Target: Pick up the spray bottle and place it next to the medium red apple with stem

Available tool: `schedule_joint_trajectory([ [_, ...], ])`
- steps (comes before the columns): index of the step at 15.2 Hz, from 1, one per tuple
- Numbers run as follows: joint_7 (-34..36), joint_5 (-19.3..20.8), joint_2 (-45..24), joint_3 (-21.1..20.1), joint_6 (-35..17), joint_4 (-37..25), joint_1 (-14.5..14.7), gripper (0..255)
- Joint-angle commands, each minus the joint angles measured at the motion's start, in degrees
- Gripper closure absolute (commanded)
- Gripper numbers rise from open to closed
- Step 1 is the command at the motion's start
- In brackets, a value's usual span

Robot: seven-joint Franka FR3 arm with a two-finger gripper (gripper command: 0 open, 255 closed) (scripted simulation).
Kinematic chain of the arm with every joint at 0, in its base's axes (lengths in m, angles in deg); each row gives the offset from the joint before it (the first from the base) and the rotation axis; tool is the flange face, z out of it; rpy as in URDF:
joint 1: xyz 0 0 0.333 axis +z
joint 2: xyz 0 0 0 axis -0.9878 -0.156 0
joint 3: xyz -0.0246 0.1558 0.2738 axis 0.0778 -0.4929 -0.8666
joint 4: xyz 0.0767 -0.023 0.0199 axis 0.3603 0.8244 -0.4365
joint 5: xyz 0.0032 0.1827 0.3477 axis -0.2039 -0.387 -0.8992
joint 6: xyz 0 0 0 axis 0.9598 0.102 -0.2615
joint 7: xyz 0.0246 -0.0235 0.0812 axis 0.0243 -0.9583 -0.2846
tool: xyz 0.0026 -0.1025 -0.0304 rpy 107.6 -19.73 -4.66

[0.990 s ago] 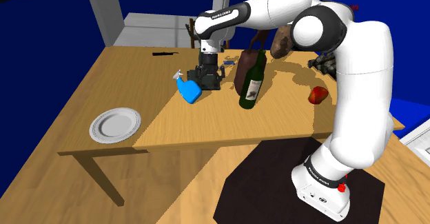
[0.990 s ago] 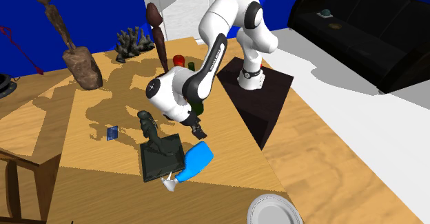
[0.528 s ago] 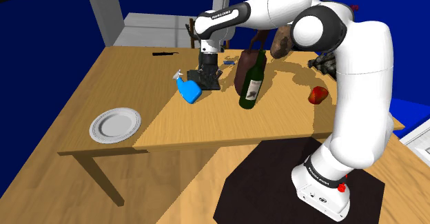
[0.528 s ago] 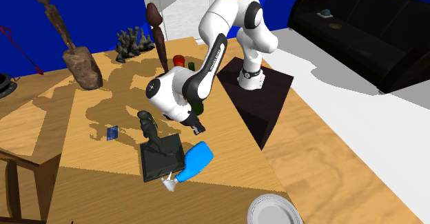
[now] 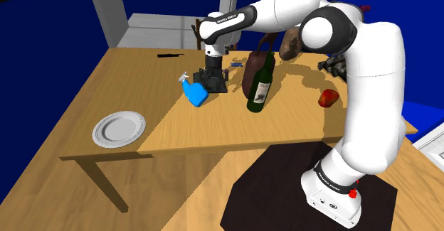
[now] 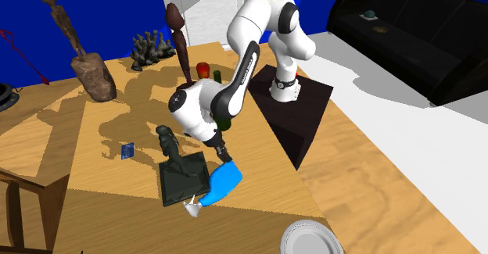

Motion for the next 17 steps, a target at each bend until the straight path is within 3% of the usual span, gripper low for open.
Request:
schedule_joint_trajectory([
  [1, -1.7, 0.9, -0.6, -0.2, -7.0, 0.9, 0.8, 0],
  [13, -10.2, 6.4, -9.1, -0.6, -45.3, -2.1, 5.3, 0],
  [17, -10.2, 6.5, -11.7, -0.5, -46.1, -4.1, 5.6, 0],
])
